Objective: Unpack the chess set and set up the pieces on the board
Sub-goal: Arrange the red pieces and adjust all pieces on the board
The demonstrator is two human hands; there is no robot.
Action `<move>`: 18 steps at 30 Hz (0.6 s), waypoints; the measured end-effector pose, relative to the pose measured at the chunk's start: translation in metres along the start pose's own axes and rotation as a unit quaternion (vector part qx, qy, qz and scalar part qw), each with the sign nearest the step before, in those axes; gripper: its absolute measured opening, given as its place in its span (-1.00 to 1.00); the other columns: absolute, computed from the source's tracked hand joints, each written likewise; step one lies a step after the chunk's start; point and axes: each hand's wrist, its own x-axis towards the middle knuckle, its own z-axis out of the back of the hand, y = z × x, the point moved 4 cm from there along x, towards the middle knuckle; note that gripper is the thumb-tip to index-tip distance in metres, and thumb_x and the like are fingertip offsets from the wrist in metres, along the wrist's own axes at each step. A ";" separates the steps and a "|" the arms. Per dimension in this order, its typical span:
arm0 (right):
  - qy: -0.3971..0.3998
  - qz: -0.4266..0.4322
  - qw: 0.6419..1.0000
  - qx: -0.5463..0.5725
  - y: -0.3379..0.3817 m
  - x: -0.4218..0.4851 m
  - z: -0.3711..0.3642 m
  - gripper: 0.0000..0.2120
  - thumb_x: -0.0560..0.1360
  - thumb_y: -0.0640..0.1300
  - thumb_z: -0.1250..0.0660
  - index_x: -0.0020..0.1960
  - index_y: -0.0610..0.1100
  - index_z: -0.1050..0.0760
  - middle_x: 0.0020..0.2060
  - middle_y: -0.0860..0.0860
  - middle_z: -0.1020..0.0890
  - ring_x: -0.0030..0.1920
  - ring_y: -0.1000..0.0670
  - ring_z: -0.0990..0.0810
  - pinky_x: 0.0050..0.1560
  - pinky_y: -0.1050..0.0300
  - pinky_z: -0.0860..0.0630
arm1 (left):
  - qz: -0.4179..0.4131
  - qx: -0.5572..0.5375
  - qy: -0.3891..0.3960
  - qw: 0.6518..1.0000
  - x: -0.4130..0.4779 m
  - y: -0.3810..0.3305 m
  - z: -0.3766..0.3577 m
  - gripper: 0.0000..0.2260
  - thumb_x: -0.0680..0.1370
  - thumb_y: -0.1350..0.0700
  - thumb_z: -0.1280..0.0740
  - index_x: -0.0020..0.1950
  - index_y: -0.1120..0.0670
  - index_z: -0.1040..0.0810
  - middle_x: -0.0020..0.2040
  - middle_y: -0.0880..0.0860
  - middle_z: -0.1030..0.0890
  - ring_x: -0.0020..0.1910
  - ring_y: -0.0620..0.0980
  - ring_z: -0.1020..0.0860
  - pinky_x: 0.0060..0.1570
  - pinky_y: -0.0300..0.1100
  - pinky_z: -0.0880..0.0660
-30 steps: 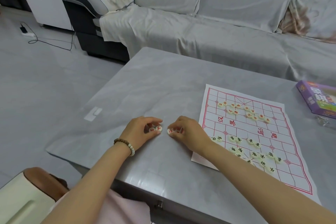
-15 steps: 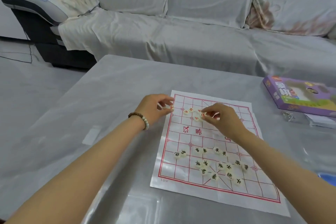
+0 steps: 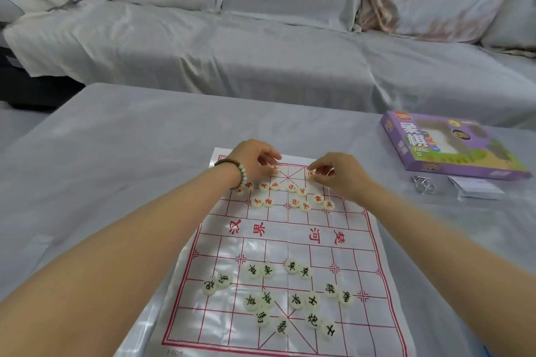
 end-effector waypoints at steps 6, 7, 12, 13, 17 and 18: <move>0.020 -0.018 0.999 0.028 -0.007 0.003 -0.011 -0.77 0.48 -0.13 -0.38 0.13 -0.10 -0.60 0.00 -0.02 -0.60 -0.08 0.07 -0.51 -0.05 0.28 -0.43 | 0.000 0.001 0.016 1.000 0.002 0.002 -0.008 -0.70 0.45 0.12 -0.42 0.18 0.03 -0.56 0.03 -0.03 -0.63 -0.03 -0.11 -0.56 0.05 -0.27 -0.49; 0.020 -0.018 0.999 0.034 -0.008 0.001 -0.012 -0.76 0.49 -0.13 -0.37 0.15 -0.10 -0.59 0.02 -0.02 -0.60 -0.07 0.07 -0.52 -0.04 0.27 -0.44 | 0.001 0.003 0.016 1.000 0.000 0.002 -0.008 -0.71 0.47 0.11 -0.40 0.19 0.04 -0.55 0.05 -0.02 -0.62 -0.01 -0.11 -0.55 0.04 -0.28 -0.48; -0.018 -0.029 0.997 0.072 -0.006 -0.023 -0.003 -0.74 0.55 -0.08 -0.28 0.22 -0.05 -0.51 0.11 0.05 -0.55 0.01 0.11 -0.49 0.04 0.27 -0.41 | 0.001 0.024 -0.042 0.999 -0.034 -0.011 0.002 -0.71 0.57 0.02 -0.24 0.28 0.03 -0.48 0.25 -0.01 -0.52 0.19 -0.07 -0.45 0.10 -0.28 -0.32; -0.032 -0.026 0.996 0.075 -0.005 -0.033 0.001 -0.76 0.55 -0.08 -0.27 0.21 -0.04 -0.51 0.11 0.06 -0.55 0.01 0.12 -0.48 0.04 0.28 -0.41 | -0.003 0.029 -0.055 0.998 -0.046 -0.014 0.005 -0.70 0.58 0.00 -0.21 0.29 0.02 -0.46 0.28 -0.03 -0.49 0.26 -0.05 -0.42 0.11 -0.28 -0.28; -0.051 0.005 0.995 0.089 0.002 -0.089 0.006 -0.80 0.55 -0.07 -0.26 0.16 0.03 -0.51 0.10 0.12 -0.56 0.03 0.15 -0.51 0.09 0.27 -0.42 | -0.041 0.042 -0.043 0.997 -0.112 -0.025 -0.004 -0.68 0.58 -0.10 -0.15 0.30 -0.06 -0.43 0.32 -0.09 -0.44 0.33 -0.13 -0.33 0.25 -0.27 -0.22; -0.045 0.008 0.995 0.091 0.005 -0.106 0.004 -0.80 0.55 -0.06 -0.26 0.17 0.05 -0.50 0.10 0.14 -0.55 0.05 0.17 -0.50 0.11 0.27 -0.42 | -0.046 0.045 -0.033 0.997 -0.130 -0.028 -0.011 -0.67 0.58 -0.11 -0.13 0.32 -0.08 -0.41 0.34 -0.11 -0.41 0.34 -0.16 -0.30 0.27 -0.27 -0.20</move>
